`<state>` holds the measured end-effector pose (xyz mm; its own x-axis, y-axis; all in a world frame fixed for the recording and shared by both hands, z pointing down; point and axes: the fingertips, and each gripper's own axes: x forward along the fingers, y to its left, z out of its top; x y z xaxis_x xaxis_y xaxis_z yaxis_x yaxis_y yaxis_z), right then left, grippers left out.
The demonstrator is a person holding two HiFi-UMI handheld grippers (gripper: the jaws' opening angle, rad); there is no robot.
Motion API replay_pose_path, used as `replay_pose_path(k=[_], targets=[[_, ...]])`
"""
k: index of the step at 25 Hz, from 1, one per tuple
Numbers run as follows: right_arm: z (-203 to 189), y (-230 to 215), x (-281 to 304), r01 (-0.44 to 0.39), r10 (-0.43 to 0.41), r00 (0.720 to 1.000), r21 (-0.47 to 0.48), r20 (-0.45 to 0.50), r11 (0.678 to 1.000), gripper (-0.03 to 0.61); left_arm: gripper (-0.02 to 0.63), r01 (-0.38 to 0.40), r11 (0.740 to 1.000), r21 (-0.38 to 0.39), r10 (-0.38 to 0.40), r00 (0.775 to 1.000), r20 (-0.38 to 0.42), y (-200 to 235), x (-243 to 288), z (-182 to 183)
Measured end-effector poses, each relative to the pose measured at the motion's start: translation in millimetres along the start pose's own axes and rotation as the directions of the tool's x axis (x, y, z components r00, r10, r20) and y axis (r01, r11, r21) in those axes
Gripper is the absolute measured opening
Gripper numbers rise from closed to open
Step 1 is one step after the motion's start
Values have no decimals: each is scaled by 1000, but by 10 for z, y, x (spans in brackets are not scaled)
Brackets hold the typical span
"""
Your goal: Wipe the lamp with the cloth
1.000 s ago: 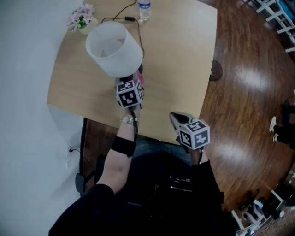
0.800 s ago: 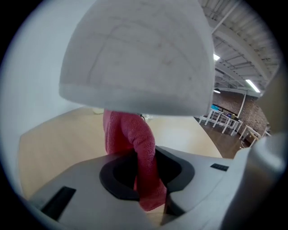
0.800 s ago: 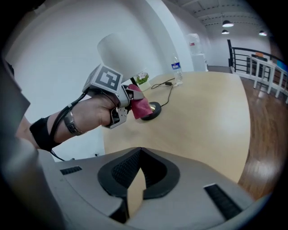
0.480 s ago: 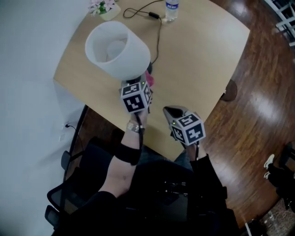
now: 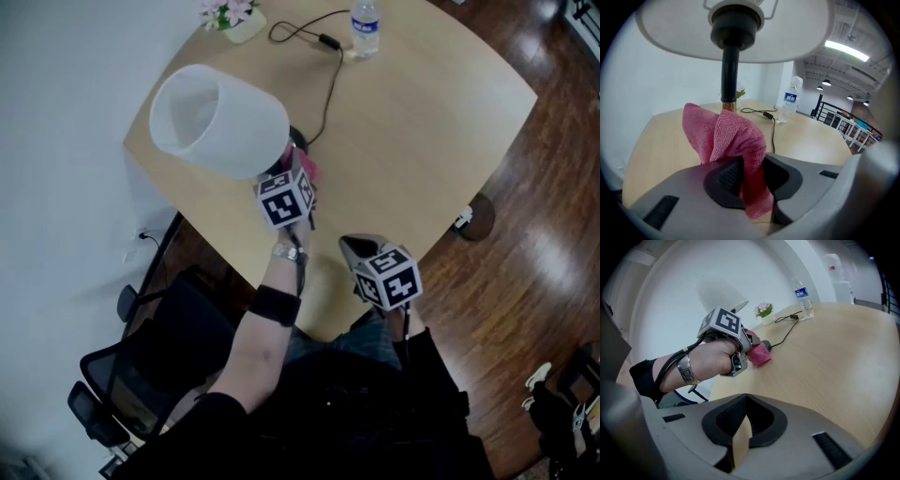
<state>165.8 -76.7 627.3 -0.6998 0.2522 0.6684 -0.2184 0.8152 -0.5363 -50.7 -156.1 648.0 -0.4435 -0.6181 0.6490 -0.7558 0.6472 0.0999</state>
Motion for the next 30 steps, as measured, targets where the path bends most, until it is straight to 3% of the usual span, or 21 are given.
replay_pose_path(k=[5,11,18,25,30], targets=[[-56,-133,-83,-35,35,999,7,-14,999,5,103,-36,999,3,36,999,-20,-78,118,-116],[-51,-181,-162,-28,27,999,-15,-36,1000,5,101,-21,999,-46,19,998,-52,-83,162,-134],[61,-176,-274,13,-13,1000,-41,-16,999,5,101,-21,996,-92,21,1000,1,6,20,3],[201,-311,-177,-127,116,988,-105,-103,986,5,101,-110,988,-109,123,985,119,-33,-295,280],[405,-426,-271,-210,171,967,-215,-187,954,5,103,-206,954,-218,241,959,151,-41,-372,397]])
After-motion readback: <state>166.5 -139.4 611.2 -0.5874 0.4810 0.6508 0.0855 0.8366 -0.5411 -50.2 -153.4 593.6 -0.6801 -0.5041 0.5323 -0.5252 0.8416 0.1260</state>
